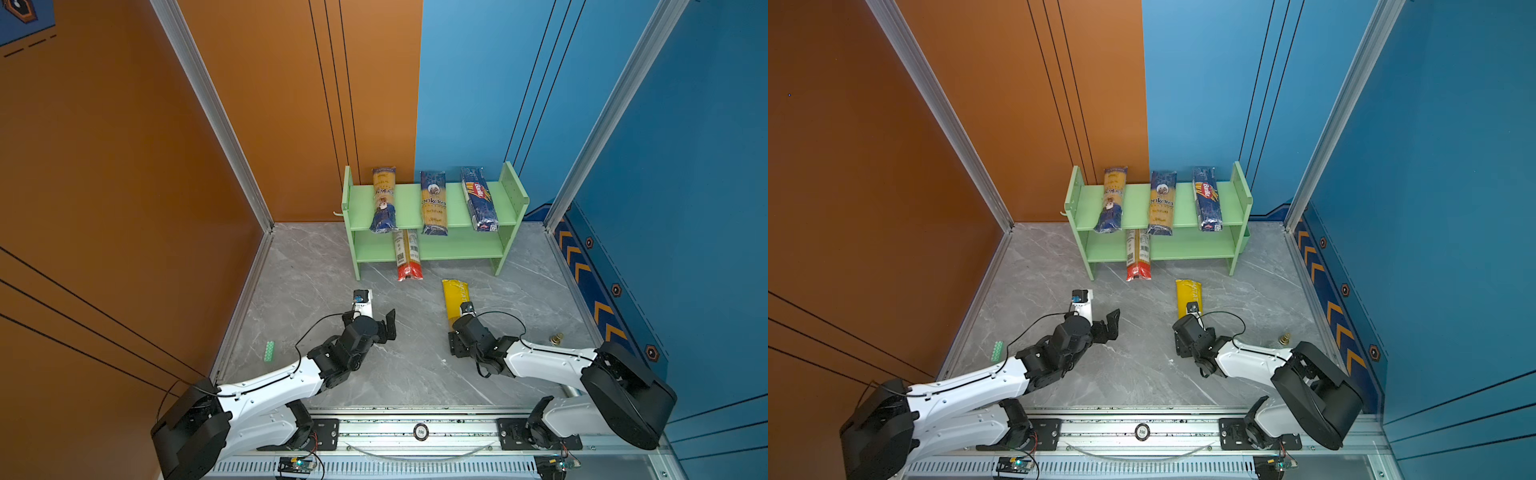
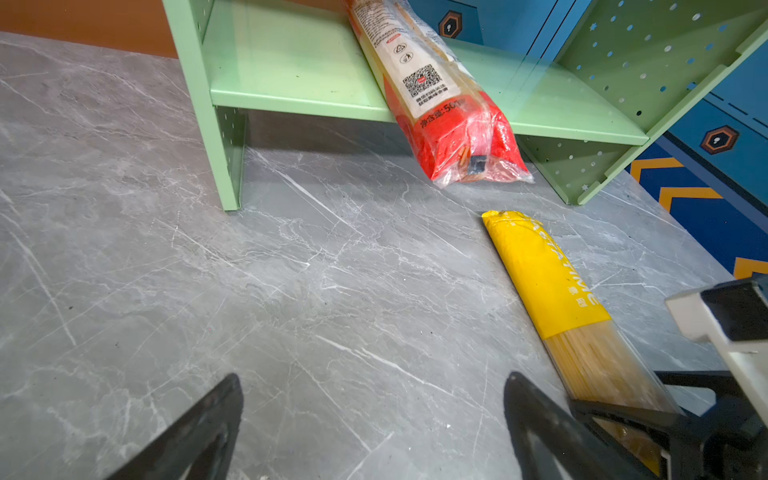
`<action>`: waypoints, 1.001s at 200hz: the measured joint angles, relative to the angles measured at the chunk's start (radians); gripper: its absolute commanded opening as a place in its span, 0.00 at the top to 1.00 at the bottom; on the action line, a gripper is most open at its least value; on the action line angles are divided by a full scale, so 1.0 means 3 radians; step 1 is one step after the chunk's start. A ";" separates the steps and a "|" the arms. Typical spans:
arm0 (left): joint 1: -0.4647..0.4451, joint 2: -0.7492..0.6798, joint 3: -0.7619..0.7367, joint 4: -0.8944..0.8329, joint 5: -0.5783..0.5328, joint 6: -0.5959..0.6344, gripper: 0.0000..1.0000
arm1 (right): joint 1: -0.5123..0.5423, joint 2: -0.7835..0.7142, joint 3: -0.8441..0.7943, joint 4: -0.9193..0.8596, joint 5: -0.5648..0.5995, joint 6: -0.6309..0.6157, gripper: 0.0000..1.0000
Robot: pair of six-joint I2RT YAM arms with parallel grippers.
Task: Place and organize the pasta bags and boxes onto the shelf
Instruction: 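Close the right gripper around the yellow Pastatime bag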
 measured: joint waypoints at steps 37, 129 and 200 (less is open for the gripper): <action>0.0003 0.0000 -0.0001 0.0001 0.0000 -0.0011 0.02 | 0.0014 0.0006 -0.0019 0.0046 0.0029 0.0013 0.40; 0.0003 0.0000 -0.0003 0.0001 0.0001 -0.0024 0.02 | 0.0015 -0.0001 -0.0037 0.0106 0.0085 0.0050 0.58; 0.0024 0.0000 -0.0043 0.0003 0.0001 -0.0036 0.02 | -0.0072 -0.0271 -0.0140 0.0010 -0.0033 0.0048 0.71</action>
